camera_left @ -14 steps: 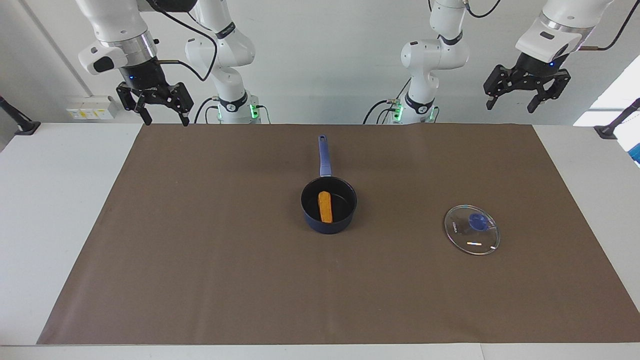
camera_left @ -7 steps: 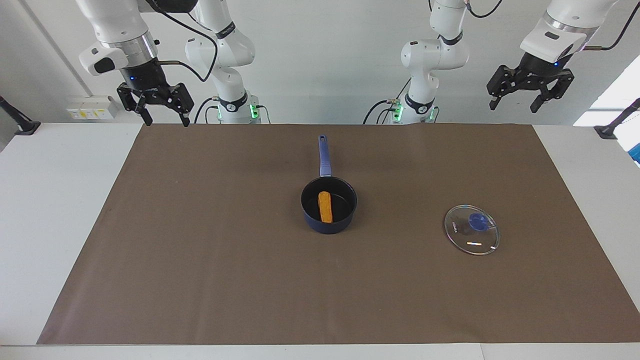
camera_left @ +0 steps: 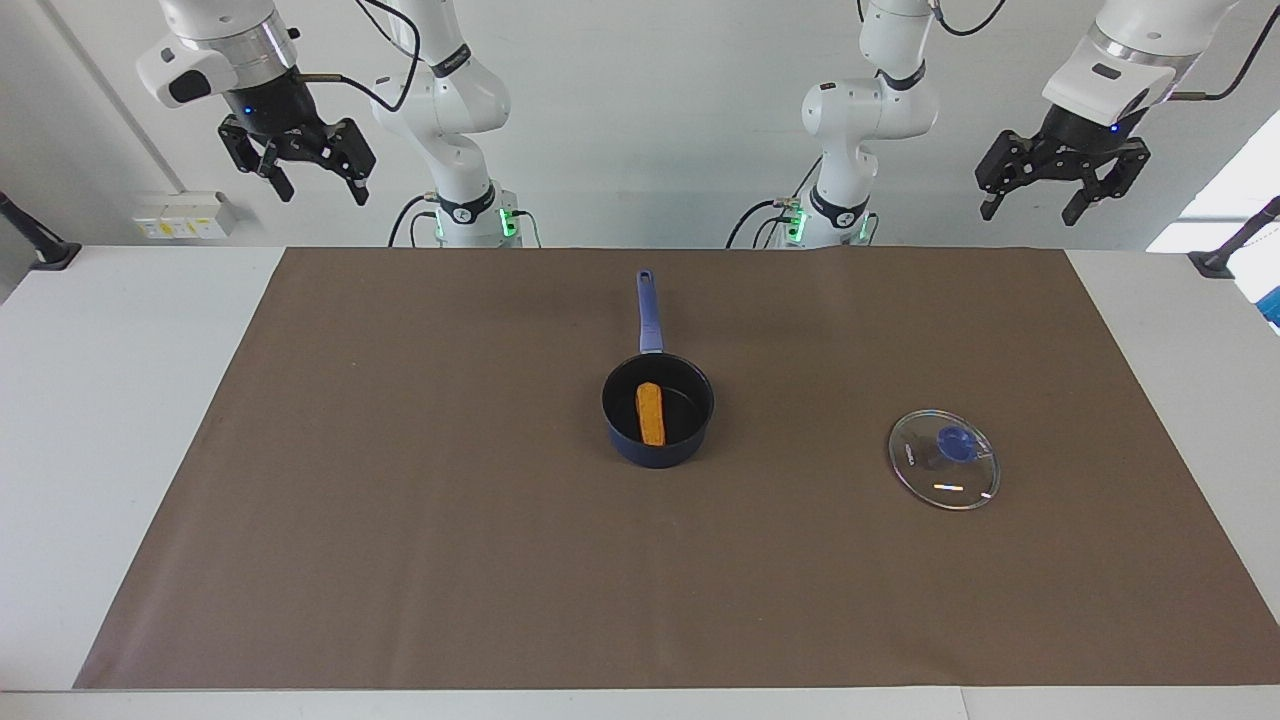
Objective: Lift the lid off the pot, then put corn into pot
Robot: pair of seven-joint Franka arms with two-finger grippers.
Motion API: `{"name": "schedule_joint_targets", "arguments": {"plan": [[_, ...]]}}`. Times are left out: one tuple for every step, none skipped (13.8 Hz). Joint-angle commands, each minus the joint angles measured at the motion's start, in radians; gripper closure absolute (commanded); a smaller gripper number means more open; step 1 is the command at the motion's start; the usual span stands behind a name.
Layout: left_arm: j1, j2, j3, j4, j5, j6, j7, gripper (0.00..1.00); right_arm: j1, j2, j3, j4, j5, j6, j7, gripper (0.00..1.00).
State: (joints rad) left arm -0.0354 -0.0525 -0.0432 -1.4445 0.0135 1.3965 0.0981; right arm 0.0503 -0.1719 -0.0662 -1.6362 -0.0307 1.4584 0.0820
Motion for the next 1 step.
{"name": "schedule_joint_targets", "arguments": {"plan": [[-0.012,-0.006,0.012,-0.005,-0.009,-0.007,0.003,0.0,-0.001,0.003,0.002,0.006,-0.009,0.011,-0.022,0.0]]}}
